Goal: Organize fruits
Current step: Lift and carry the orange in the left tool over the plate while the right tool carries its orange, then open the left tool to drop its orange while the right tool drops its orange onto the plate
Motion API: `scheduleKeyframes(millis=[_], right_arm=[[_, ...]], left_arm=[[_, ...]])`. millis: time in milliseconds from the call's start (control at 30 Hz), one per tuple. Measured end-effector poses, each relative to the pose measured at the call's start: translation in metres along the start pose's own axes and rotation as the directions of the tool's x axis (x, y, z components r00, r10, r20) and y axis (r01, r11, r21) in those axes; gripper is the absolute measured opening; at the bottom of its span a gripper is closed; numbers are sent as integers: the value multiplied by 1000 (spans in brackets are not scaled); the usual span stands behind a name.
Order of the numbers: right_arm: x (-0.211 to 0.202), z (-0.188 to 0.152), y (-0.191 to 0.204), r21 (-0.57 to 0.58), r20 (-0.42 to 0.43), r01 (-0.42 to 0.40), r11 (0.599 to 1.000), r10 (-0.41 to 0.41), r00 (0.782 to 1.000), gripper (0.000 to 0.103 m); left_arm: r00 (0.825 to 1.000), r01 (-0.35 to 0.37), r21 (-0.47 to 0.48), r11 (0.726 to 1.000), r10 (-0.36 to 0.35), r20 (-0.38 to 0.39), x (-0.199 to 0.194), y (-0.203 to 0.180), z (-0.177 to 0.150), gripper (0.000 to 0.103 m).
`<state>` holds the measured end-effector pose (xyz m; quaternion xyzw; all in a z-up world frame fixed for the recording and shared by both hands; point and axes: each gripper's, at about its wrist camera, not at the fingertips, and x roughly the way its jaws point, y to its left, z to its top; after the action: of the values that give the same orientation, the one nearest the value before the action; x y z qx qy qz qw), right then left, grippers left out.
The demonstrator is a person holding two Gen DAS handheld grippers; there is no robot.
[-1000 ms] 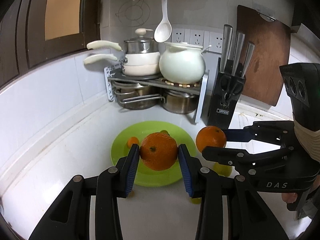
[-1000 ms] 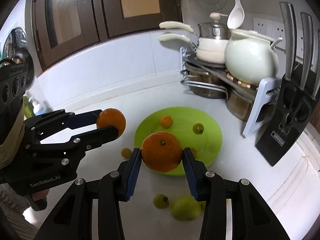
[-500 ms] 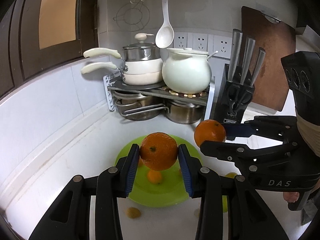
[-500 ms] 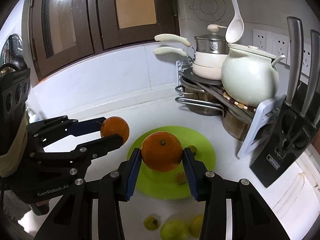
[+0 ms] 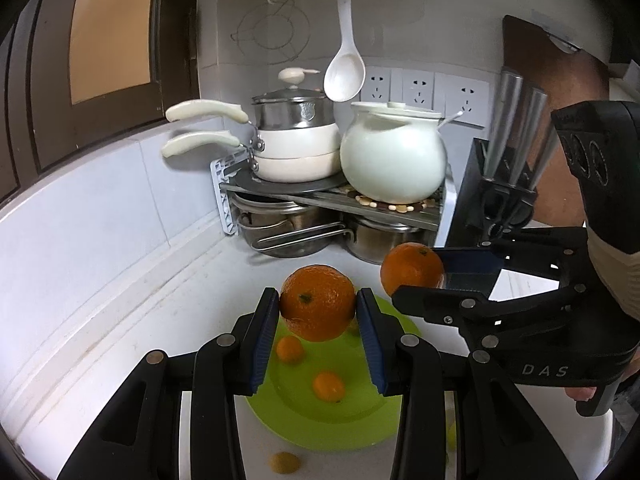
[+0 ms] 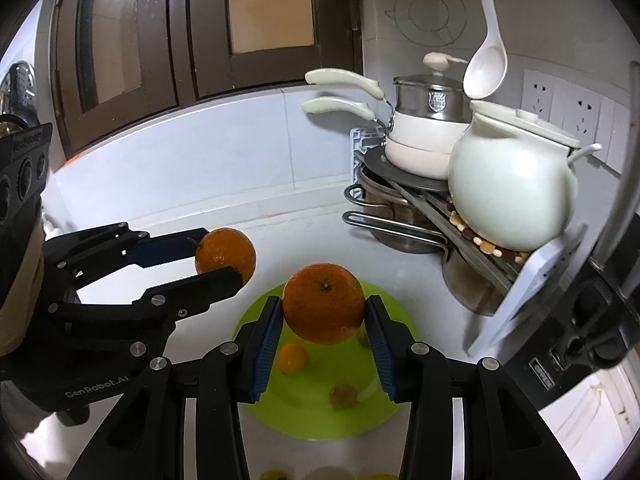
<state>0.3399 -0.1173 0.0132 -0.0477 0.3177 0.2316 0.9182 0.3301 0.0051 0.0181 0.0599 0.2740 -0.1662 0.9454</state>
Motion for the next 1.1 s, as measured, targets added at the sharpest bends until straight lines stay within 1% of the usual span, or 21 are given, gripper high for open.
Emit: scheduleKeyframes(millis=[267, 333, 467, 600, 800, 967, 1100], right_arm=[[36, 11, -10, -4, -64, -25, 1000, 25, 998, 43], [47, 13, -12, -13, -87, -19, 1000, 18, 996, 43], [69, 15, -19, -19, -140, -16, 1000, 13, 990, 43], [91, 13, -25, -37, -196, -16, 999, 8, 981, 43], [118, 8, -35, -47, -270, -16, 999, 3, 963, 43], [134, 4, -41, -44, -307, -23, 999, 8, 952, 43], [142, 1, -45, -32, -324, -25, 999, 13, 946, 43]], left_arm=[[999, -6, -11, 1000, 6, -52, 33, 15, 5, 39], [997, -10, -14, 1000, 9, -78, 46, 20, 4, 39], [990, 4, -35, 999, -9, -140, 70, 29, 1, 39], [980, 26, -52, 998, -35, -193, 92, 38, -4, 39], [961, 57, -53, 997, -69, -269, 124, 46, -10, 39], [948, 67, -35, 997, -74, -308, 141, 45, -15, 39], [935, 84, -35, 996, -91, -344, 154, 45, -19, 39]])
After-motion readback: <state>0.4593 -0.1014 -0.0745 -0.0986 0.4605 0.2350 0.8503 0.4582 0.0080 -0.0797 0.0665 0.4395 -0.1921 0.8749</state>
